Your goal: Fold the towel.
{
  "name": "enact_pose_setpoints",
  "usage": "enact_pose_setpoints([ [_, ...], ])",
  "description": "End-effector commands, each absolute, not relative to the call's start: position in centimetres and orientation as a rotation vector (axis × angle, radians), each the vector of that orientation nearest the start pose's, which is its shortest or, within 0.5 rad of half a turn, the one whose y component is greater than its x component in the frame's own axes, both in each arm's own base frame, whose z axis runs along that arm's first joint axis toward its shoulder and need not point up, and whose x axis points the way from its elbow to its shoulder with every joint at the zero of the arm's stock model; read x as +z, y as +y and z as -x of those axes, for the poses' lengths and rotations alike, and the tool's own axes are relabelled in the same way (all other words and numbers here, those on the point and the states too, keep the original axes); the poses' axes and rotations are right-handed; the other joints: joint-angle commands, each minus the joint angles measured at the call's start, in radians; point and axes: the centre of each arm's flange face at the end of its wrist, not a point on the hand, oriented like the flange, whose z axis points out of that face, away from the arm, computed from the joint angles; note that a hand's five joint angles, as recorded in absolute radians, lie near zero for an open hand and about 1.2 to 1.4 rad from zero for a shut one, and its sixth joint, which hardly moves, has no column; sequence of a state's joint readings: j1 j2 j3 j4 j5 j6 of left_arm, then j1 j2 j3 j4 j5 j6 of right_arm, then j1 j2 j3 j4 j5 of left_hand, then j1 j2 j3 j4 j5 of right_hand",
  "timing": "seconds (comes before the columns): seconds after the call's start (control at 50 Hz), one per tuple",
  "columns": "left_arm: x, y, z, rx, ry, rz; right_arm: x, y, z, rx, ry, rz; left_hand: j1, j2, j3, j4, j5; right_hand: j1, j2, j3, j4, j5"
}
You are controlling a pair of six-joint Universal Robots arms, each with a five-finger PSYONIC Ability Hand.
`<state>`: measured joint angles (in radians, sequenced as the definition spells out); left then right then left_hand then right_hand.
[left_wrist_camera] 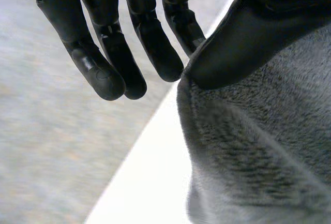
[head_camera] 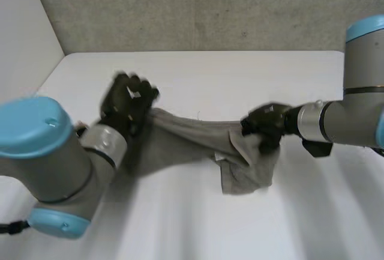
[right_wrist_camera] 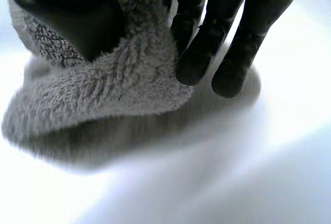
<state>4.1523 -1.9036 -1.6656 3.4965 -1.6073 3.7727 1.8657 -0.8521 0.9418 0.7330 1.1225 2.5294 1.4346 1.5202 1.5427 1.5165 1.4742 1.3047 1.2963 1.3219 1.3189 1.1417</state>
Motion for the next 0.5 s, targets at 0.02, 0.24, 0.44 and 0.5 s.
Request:
enact_pose_setpoints([
  [0.02,16.1,-21.9,31.9,-2.006,1.962,-1.395,18.0,-30.6,-26.3,-1.070,2.334,1.475,-0.038,-0.124,-0.146,-0.120,-0.252,-0.188,-0.180,-0.206,-0.203,-0.200],
  [0.24,15.7,-22.4,32.8,-2.014,1.957,-1.398,19.8,-32.3,-26.6,-1.415,2.278,1.415,-0.038,-0.124,-0.146,-0.120,-0.252,-1.130,-1.122,-1.147,-1.144,-1.142],
  [0.44,16.8,-24.0,32.3,-2.055,1.968,-1.309,23.6,-29.0,-25.7,-1.599,2.215,1.124,-0.038,-0.124,-0.146,-0.120,-0.252,-1.130,-1.122,-1.147,-1.144,-1.142],
  [0.5,16.6,-23.9,32.2,-2.052,1.989,-1.305,23.5,-27.7,-25.6,-1.583,2.211,1.091,-0.038,-0.124,-0.146,-0.120,-0.252,-1.130,-1.122,-1.147,-1.144,-1.142],
])
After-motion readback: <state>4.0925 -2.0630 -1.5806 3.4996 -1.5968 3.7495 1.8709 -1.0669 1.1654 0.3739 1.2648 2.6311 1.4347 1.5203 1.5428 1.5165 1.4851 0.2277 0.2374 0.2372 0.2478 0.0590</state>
